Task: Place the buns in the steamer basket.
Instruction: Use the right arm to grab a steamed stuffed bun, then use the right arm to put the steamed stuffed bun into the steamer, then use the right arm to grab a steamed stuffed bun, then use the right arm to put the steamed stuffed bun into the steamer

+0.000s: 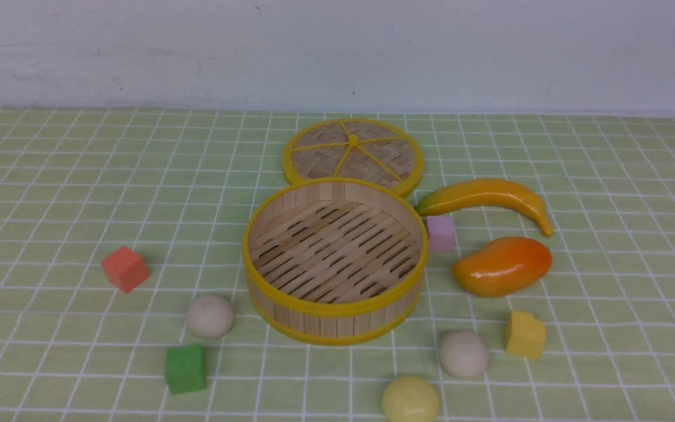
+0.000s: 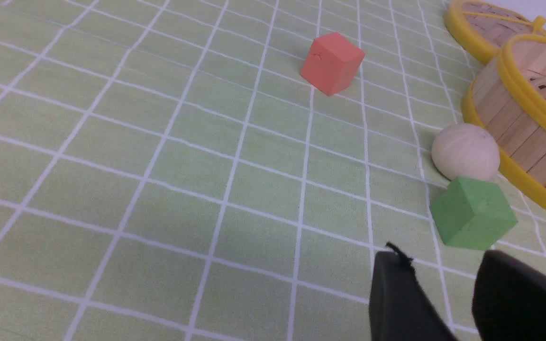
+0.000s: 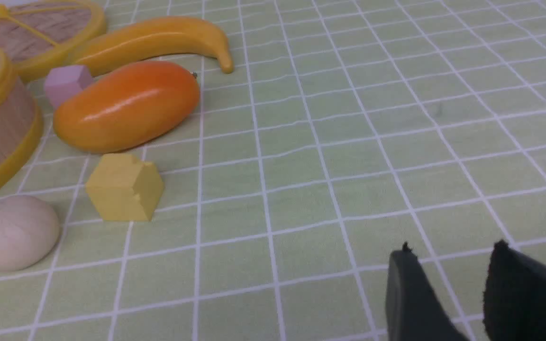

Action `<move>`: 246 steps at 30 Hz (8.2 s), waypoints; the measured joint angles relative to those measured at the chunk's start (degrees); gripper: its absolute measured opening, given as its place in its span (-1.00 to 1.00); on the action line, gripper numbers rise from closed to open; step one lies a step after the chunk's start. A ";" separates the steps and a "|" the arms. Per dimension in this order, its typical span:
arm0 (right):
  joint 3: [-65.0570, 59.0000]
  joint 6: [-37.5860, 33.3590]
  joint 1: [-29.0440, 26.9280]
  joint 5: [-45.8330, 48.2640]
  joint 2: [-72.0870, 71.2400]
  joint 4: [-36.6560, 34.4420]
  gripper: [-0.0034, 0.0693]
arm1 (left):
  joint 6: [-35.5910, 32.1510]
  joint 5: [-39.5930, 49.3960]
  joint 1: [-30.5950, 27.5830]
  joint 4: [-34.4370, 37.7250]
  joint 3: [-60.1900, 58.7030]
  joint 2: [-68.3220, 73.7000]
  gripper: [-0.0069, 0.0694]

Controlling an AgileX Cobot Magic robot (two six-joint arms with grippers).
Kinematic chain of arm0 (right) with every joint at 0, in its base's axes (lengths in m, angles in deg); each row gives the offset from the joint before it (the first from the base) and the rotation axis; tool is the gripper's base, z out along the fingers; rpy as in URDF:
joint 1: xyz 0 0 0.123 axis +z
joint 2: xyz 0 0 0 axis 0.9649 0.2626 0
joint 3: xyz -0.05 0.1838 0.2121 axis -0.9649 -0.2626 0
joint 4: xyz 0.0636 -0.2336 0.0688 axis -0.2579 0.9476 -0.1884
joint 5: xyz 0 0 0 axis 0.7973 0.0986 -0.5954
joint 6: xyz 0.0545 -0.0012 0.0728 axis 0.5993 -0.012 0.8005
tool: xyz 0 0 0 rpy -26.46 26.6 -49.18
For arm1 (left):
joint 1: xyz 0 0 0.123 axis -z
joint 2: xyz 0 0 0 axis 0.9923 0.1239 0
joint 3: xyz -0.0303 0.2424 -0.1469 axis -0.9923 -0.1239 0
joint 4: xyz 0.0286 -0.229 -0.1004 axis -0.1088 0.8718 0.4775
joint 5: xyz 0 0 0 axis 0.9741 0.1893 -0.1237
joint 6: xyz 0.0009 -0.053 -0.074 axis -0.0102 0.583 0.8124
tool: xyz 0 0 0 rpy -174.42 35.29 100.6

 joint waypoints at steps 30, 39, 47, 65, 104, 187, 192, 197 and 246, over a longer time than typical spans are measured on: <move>0.00 0.00 0.00 0.00 0.00 0.97 -0.25 | 0.00 0.00 0.00 0.00 0.00 0.00 -0.19; -0.61 0.00 0.00 -6.34 0.00 1.77 -0.25 | 0.00 0.00 0.00 0.00 0.00 0.00 -0.19; -0.61 0.00 0.00 -24.80 0.00 1.43 -0.25 | 0.00 0.00 0.00 0.00 0.00 0.00 -0.19; 22.57 16.70 0.00 -21.67 5.87 1.71 -0.25 | 0.00 0.00 0.00 0.00 0.00 0.00 -0.19; 65.61 -16.35 29.80 23.04 93.82 -14.79 -0.25 | 0.00 0.00 0.00 0.00 0.00 0.00 -0.19; 86.16 -24.27 29.80 7.35 109.03 -23.03 0.15 | 0.00 0.00 0.00 0.00 0.00 0.00 -0.19; 86.18 -24.27 29.80 21.86 100.75 -23.03 0.14 | 0.00 0.00 0.00 0.00 0.00 0.00 -0.19; 83.91 -24.28 30.18 34.23 99.34 -27.69 0.07 | 0.00 0.00 0.00 0.00 0.00 0.00 -0.19; 81.96 -25.79 34.33 33.19 106.79 -31.30 -0.91 | 0.00 0.00 0.00 0.00 0.00 0.00 -0.19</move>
